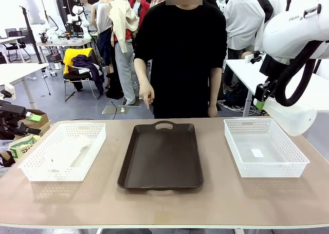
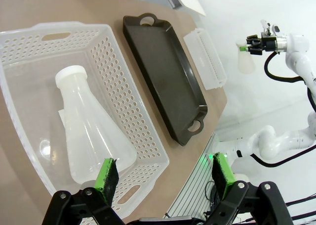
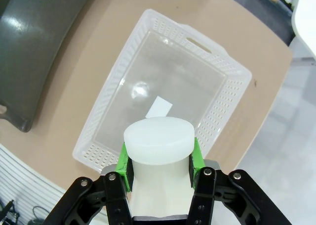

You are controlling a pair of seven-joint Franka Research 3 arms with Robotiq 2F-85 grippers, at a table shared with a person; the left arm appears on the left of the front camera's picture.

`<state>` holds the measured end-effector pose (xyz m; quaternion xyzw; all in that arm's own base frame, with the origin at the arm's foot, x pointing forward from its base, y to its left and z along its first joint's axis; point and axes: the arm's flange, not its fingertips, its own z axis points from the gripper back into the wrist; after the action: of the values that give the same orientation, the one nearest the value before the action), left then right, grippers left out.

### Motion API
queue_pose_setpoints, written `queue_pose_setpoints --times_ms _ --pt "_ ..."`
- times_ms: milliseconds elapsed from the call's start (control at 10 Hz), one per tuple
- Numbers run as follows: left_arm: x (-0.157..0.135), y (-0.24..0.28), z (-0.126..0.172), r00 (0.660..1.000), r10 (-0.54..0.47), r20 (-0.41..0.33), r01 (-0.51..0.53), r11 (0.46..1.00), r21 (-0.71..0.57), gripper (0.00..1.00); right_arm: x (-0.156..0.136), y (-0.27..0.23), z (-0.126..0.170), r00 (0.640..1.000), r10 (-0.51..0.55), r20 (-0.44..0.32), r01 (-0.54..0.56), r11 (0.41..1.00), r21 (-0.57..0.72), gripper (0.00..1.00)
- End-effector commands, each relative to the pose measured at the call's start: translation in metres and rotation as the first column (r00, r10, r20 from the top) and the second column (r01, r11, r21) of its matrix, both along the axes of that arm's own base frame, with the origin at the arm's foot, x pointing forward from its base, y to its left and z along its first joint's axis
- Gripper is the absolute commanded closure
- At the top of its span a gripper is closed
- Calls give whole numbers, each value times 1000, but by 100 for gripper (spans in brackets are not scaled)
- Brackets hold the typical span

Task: Prepare the laboratory tools.
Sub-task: While moving the picked Big flask to the Handle tray indicated by the person, stop as directed by the person.

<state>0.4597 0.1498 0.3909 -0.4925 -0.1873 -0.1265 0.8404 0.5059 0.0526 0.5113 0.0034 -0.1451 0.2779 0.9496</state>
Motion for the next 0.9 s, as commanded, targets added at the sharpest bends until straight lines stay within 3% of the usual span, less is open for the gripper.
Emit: queue_pose_setpoints --times_ms 0,300,600,800 --pt "-1 1 2 1000 -4 1 4 1000 6 0 -6 4 13 995 63 72 -68 995 76 100" --pt "-1 1 2 1000 -4 1 4 1000 6 0 -8 44 74 961 193 199 -211 975 73 100" --pt "-1 1 2 1000 -4 1 4 1000 6 0 27 126 96 897 407 174 -425 902 78 100" --pt "-1 1 2 1000 -4 1 4 1000 6 0 58 198 88 834 539 123 -550 830 89 100"
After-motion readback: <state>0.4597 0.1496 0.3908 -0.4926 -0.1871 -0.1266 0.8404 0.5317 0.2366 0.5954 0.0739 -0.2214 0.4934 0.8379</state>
